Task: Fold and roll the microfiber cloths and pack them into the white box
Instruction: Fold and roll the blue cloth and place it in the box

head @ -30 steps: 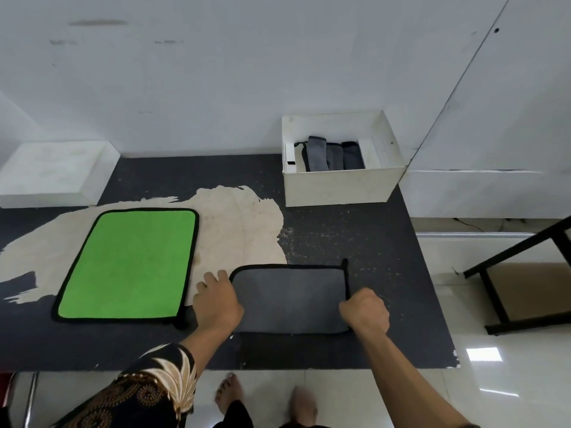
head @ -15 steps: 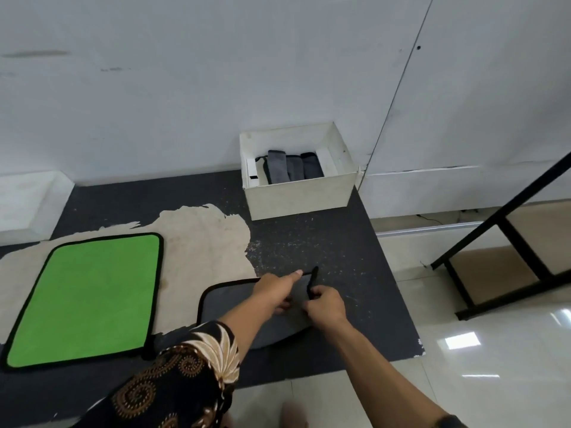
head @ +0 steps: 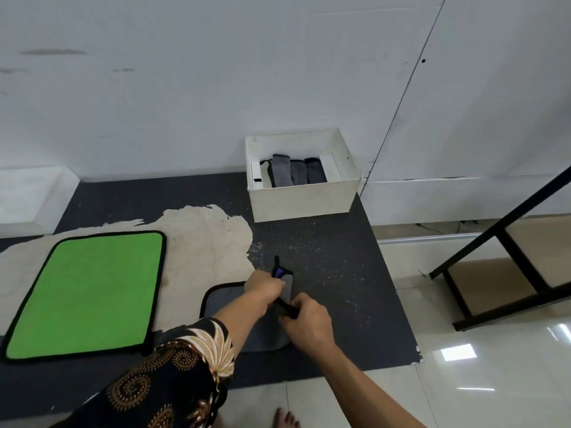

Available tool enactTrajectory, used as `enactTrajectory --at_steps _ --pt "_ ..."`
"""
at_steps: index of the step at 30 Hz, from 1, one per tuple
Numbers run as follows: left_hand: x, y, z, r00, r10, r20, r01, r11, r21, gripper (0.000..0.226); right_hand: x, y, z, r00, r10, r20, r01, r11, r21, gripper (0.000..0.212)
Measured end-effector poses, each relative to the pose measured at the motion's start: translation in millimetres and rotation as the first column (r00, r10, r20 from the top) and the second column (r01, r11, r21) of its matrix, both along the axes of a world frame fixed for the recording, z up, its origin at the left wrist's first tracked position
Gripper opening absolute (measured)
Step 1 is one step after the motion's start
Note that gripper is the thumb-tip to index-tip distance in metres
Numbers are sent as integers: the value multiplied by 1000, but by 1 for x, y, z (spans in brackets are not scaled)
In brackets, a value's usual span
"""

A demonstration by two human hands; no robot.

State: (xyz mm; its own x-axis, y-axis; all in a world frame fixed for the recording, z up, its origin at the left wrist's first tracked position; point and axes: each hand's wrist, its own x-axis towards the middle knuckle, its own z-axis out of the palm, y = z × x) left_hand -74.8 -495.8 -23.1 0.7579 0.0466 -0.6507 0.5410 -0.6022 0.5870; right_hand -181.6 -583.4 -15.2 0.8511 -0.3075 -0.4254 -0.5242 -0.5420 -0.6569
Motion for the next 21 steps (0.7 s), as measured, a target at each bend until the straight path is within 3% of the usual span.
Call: enactTrajectory --at_steps 9,15,21 --pt "16 72 -13 999 37 26 -32 985 -171 14 8 42 -2 967 237 93 -234 972 -39 37" --pt "18 126 -19 991 92 95 -82 991 -104 7 17 80 -8 915 393 90 -378 914 -147 13" --pt "13 146 -27 992 55 110 -49 997 -59 18 21 102 -20 837 546 35 -522 817 -245 19"
